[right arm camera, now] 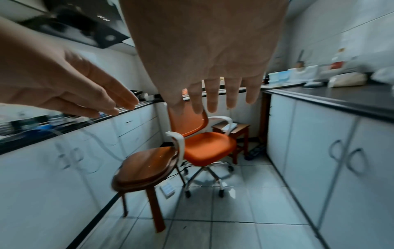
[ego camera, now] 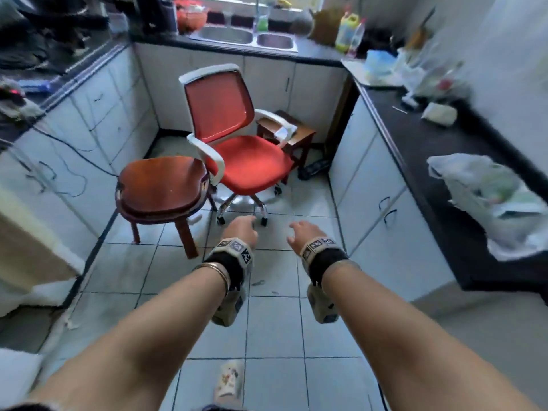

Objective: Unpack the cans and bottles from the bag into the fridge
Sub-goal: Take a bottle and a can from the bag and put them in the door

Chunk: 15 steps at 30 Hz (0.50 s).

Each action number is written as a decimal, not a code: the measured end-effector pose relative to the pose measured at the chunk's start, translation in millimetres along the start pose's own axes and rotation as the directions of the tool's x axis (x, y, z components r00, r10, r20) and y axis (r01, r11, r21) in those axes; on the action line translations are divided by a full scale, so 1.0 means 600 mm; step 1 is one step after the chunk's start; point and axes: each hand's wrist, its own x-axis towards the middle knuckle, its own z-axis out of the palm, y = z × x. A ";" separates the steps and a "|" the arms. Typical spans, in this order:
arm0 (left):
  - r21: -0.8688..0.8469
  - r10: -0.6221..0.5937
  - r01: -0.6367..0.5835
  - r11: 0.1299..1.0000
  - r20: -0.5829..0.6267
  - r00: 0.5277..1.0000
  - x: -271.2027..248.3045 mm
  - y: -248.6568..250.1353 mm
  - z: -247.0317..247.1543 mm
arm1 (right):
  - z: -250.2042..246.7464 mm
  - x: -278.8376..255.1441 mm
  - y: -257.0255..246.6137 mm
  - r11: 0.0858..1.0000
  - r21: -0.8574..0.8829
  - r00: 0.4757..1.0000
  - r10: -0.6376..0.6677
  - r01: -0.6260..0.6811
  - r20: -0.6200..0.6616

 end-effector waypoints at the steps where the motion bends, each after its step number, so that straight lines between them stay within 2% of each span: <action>1: 0.004 0.052 -0.053 0.999 0.025 0.998 0.025 0.030 0.007 | -0.014 0.008 0.028 0.999 0.017 0.999 0.049 -0.049 -0.012; 7: -0.007 0.297 -0.298 0.954 0.122 0.947 0.146 0.206 0.054 | -0.089 0.043 0.175 0.933 0.152 0.937 0.341 -0.327 -0.074; 10: -0.014 0.418 -0.422 0.906 0.168 0.893 0.184 0.297 0.081 | -0.117 0.041 0.249 0.874 0.207 0.882 0.463 -0.439 -0.084; 15: -0.029 0.529 -0.540 0.841 0.254 0.810 0.233 0.448 0.138 | -0.159 0.032 0.387 0.782 0.271 0.789 0.605 -0.562 -0.111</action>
